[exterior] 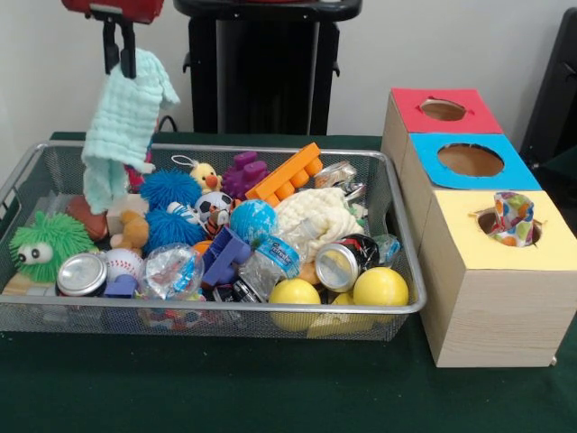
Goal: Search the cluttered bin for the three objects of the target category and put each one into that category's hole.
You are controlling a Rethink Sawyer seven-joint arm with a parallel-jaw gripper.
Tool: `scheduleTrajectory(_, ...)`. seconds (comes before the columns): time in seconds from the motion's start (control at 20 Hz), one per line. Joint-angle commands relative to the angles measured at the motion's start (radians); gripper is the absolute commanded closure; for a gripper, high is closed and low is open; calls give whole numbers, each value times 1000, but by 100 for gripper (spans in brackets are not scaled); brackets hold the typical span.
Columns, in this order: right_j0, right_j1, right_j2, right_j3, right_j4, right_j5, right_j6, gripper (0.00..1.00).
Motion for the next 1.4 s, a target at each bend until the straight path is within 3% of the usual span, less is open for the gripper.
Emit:
scheduleTrajectory(0.05, -10, 70, 58, 68, -78, -64, -187, 100)
scheduleTrajectory(0.8, -17, 97, 81, 50, -86, -55, -169, 100)
scheduleTrajectory(1.4, 16, 32, 104, 32, -14, 45, -171, 100)
